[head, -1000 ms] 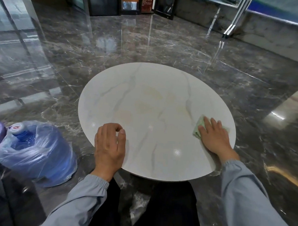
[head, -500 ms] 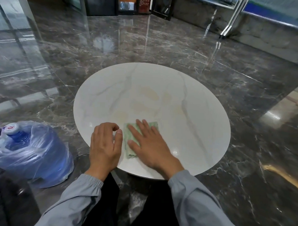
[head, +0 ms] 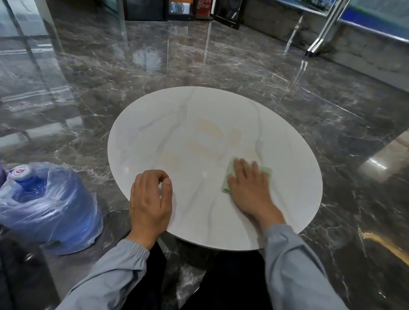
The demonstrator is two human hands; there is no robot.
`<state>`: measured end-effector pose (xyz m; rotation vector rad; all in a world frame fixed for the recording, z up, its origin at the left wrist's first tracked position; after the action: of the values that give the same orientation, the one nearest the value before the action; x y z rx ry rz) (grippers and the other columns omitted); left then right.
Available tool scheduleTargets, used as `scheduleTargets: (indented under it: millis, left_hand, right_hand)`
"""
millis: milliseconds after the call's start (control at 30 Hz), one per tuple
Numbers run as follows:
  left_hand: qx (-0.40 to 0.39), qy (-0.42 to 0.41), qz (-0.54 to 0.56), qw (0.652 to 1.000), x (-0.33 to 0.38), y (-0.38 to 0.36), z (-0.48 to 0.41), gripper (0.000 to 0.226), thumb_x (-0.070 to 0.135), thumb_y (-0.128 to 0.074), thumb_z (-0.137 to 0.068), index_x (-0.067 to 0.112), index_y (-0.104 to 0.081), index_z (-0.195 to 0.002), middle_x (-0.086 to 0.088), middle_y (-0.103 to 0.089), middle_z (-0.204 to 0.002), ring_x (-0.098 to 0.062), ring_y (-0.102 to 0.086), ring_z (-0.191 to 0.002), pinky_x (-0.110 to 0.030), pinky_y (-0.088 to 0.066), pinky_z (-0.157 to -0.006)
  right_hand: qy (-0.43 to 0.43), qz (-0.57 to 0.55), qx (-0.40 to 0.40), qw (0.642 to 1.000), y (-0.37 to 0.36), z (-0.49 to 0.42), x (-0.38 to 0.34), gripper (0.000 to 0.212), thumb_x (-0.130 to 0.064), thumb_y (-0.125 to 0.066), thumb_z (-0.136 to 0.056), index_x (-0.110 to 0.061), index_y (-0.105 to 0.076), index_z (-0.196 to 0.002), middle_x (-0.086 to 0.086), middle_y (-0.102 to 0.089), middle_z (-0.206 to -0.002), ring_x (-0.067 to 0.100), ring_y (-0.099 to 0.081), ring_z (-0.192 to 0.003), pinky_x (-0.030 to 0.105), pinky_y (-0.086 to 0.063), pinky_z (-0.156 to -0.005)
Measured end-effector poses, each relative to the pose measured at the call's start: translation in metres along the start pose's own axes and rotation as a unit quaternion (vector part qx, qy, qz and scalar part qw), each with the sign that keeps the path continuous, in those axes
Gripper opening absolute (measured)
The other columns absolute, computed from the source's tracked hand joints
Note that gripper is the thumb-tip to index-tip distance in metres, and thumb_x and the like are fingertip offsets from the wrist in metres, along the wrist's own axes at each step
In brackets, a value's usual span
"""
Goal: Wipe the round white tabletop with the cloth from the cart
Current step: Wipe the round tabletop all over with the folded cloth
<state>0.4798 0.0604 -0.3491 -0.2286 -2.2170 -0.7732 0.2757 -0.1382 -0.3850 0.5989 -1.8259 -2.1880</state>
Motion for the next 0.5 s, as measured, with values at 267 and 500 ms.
scheduleTargets:
  millis: [267,500]
  left_hand:
    - [0.026,-0.016,0.039,0.999,-0.001,0.010,0.000,0.024,0.023,-0.041,-0.102,0.009,-0.059,-0.096,0.006,-0.054,-0.094,-0.016,-0.046,-0.088,-0.029,-0.035,-0.081]
    - [0.011,-0.016,0.037,0.999,-0.002,0.006,0.001,0.022,0.026,-0.040,-0.103,0.015,-0.057,-0.095,0.009,-0.052,-0.092,-0.015,-0.046,-0.086,-0.033,-0.038,-0.079]
  right_hand:
    - [0.231,-0.007,-0.029,0.973,-0.026,0.048,-0.135,0.063,-0.057,-0.017,-0.108,-0.038,0.002,-0.165,-0.017,0.007,-0.172,0.010,0.017,-0.157,0.039,0.013,-0.127]
    - [0.031,-0.005,0.006,0.999,0.002,-0.008,0.011,0.062,-0.050,-0.019,-0.109,-0.031,-0.006,-0.166,-0.006,-0.004,-0.174,0.025,-0.001,-0.160,0.047,-0.006,-0.127]
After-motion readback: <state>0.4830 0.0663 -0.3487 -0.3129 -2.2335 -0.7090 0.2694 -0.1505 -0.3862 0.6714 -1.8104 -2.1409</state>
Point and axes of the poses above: each hand's wrist, its own z-axis away from the middle knuckle, its own y-axis out of the back of the hand, x = y × z, the point moved 9 cm from there along -z, towards the middle knuckle
